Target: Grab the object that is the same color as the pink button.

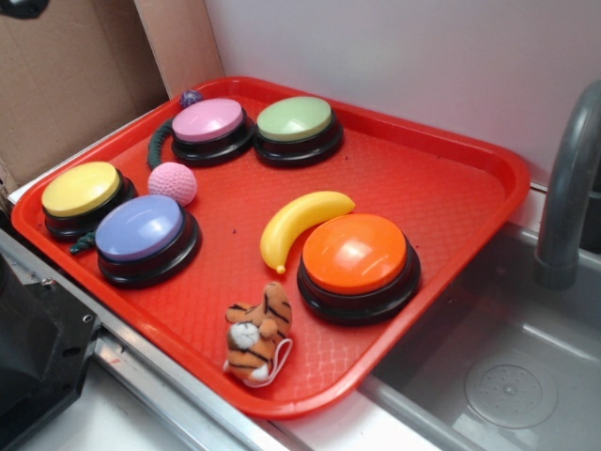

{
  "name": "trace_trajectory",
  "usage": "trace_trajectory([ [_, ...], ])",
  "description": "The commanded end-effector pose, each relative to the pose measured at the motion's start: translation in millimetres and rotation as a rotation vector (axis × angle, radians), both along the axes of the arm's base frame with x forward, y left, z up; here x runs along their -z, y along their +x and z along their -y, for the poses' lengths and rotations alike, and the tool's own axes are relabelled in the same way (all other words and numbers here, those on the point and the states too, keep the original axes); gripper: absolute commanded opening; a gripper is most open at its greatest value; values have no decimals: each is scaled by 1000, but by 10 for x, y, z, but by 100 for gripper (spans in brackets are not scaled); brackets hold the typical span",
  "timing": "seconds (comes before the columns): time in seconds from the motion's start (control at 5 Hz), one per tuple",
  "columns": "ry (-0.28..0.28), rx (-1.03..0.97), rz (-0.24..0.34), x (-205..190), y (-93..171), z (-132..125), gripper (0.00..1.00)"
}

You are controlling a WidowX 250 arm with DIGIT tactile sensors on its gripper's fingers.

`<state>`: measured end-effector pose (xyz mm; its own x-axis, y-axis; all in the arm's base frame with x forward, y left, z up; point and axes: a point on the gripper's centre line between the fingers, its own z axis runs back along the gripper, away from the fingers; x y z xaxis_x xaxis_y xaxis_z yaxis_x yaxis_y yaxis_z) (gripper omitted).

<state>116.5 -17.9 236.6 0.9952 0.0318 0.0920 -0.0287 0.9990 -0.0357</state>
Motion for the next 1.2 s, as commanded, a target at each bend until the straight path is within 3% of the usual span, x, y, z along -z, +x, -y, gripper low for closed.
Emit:
trace_trajectory([
  [0.0,0,0,0,0,0,0,100],
  [0.2,-23,-205,-6,135,197,-128,100],
  [0.6,43,-566,-21,531,480,-346,100],
  [0.8,99,-718,-40,772,538,-436,100],
  [1.0,214,-867,-11,1090,632,-562,100],
])
